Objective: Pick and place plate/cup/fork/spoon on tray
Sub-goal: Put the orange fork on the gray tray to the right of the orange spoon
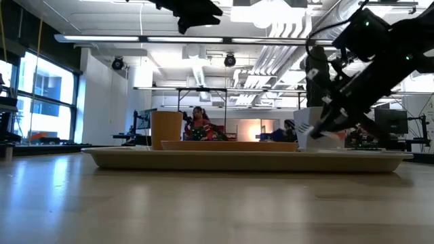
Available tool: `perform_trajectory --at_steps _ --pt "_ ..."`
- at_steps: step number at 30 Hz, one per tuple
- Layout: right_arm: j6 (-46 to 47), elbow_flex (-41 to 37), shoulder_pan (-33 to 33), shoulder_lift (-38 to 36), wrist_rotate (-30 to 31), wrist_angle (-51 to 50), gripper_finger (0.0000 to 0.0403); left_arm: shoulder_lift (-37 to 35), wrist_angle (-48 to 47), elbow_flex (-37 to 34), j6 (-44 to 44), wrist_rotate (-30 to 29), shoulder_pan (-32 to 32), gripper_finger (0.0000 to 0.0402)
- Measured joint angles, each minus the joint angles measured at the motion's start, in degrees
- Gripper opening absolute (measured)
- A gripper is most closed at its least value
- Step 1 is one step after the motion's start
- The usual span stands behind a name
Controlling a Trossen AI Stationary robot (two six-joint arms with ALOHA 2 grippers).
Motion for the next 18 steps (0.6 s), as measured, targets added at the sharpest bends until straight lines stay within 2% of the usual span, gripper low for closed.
perform_trajectory --at_steps 3,12,18 --pt "5.0 0.0 0.0 0.0 1.0 -4.9 0.0 -0.5 -0.8 -0.2 0.1 0.0 1.1 0.0138" --pt "6.3 0.0 -2.7 0.0 -6.9 -8.4 0.0 -0.7 -1.3 -0.2 1.1 -0.1 3.2 0.0138" --pt "5.3 0.0 -5.9 0.0 -10.9 -9.7 0.0004 -0.7 -2.1 -0.1 0.2 -5.4 3.6 0.0138"
